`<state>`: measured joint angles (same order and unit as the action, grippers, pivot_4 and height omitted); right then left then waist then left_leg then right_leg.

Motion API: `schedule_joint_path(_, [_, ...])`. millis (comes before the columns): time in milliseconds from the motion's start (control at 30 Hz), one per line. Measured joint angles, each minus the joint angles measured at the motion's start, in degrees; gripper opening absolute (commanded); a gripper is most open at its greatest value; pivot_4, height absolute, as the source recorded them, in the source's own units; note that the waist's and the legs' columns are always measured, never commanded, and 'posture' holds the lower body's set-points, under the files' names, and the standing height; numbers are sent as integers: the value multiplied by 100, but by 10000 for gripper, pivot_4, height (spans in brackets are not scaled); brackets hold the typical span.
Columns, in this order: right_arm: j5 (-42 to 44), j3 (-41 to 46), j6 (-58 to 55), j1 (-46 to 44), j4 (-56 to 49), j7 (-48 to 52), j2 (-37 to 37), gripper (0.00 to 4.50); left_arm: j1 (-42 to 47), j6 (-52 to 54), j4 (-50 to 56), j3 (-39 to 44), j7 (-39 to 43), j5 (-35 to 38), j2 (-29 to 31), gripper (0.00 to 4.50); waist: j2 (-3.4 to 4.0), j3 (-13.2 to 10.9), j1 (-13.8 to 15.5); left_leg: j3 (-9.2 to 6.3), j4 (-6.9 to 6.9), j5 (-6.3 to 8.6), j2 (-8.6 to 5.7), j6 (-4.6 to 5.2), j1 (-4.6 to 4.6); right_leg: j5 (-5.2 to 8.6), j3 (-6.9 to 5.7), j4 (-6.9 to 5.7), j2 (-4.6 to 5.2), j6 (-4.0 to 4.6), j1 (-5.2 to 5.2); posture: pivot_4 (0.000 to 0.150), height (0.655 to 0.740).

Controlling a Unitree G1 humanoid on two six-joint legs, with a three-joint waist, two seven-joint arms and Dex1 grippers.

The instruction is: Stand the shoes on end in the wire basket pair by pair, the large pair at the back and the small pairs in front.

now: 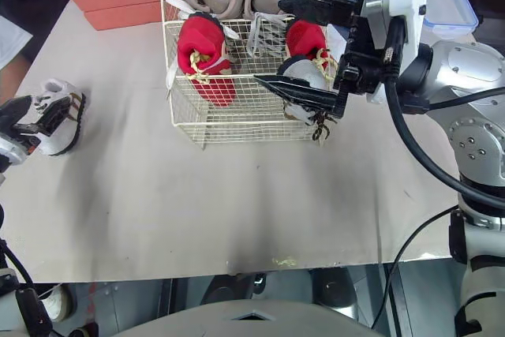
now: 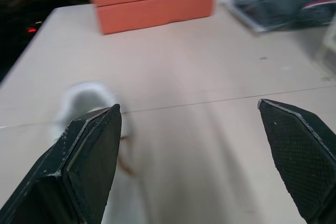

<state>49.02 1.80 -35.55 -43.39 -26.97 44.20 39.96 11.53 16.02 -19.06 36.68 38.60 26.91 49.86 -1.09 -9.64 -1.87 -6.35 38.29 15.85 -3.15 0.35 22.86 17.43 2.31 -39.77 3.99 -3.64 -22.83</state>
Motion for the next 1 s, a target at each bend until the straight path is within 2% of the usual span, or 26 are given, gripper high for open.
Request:
schedule_joint_path(300, [-96, 3, 1, 0, 2, 4, -228, 44252, 456, -828, -1380, -14, -618, -576, 132, 45000, -1, 1, -22, 0, 0, 0, -2, 0, 0, 0, -7, -2, 0, 0, -7, 1500, 7400])
schedule_joint_path(533, [-127, 22, 1, -11, 4, -28, -377, 44252, 1101, -1221, -2982, -723, -733, -1151, 145, 45000, -14, 8, -31, 0, 1, 0, -7, 0, 3, 0, -15, -8, 1, 0, -14, 1500, 7400])
schedule_joint_path(633, [-126, 22, -4, -30, 6, -35, -430, 45000, 1479, -1277, -3447, -830, -773, -1214, 149, 36934, -17, 10, -37, 0, 1, 0, -7, 0, 3, 0, -14, -11, 1, 0, -16, 1500, 7400])
schedule_joint_path(833, [-41, 22, -73, -31, 4, 39, -427, 45000, 1573, -1334, -3633, -846, -779, -1202, 152, 10794, -17, 10, -71, 5, -2, 0, -5, 0, 3, 0, -12, -18, 1, 0, -26, 1500, 7400])
schedule_joint_path(900, [-3, 22, -129, -30, 3, 66, -419, 45000, 1506, -1377, -3605, -808, -809, -1179, 147, 3987, -18, 10, -70, 5, -1, 0, -4, 0, 4, 0, -10, -18, 1, 0, -26, 1500, 7400])
schedule_joint_path(933, [1, 22, -153, -30, 3, 85, -413, 45000, 1463, -1391, -3574, -789, -869, -1156, 139, 1981, -18, 10, -70, 6, -1, 0, -5, 0, 5, 0, -9, -16, 2, 0, -26, 1500, 7400])
schedule_joint_path(1000, [2, 22, -171, -29, 2, 126, -412, 45000, 1268, -1485, -3348, -733, -989, -1113, 85, 1577, -19, 11, -68, 6, -1, 0, -5, 0, 8, 0, -8, -13, 3, 0, -27, 1500, 7400])
